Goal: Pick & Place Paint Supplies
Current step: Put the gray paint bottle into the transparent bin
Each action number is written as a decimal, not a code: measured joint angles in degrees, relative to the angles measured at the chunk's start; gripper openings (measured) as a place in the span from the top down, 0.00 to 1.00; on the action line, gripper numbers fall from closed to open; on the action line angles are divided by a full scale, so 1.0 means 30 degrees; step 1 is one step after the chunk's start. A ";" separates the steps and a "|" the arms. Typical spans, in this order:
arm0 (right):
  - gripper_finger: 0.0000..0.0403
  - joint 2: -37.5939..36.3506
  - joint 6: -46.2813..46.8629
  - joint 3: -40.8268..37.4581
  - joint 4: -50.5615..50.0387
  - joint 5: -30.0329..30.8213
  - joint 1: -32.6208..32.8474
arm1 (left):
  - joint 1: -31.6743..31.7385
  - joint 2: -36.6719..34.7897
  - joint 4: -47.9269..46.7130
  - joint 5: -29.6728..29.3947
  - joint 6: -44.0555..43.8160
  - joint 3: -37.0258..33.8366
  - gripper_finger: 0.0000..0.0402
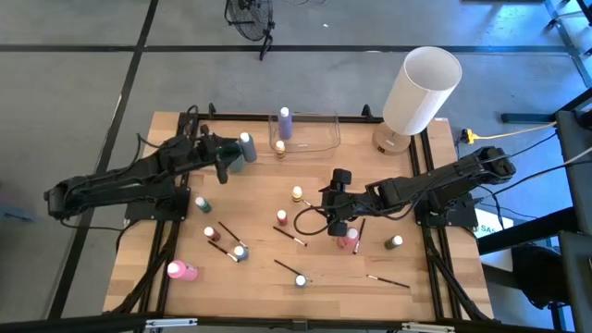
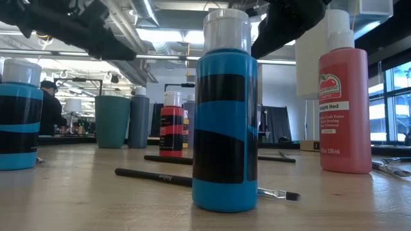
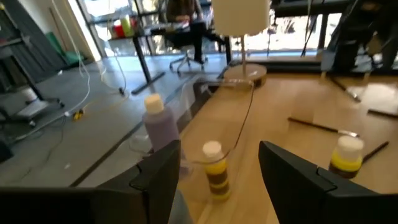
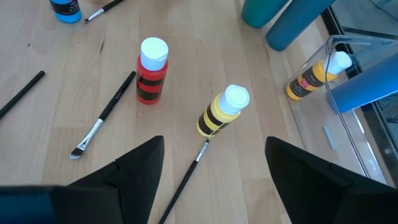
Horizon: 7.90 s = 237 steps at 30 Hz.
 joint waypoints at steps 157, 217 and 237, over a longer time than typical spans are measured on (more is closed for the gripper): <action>0.30 0.0000 -0.0001 0.0000 -0.0393 -0.0058 -0.0117 | 0.4916 0.8906 -0.8005 0.1858 -0.5390 0.7171 0.23; 0.29 0.0000 0.0379 0.0000 -0.0721 -0.0066 -0.0114 | 0.1655 0.8914 -0.7823 -0.2669 -0.6106 0.7075 0.23; 0.29 0.0000 0.0372 -0.0007 -0.0707 -0.0069 -0.0117 | 0.1684 0.8914 -0.7934 -0.2500 -0.6113 0.7067 0.23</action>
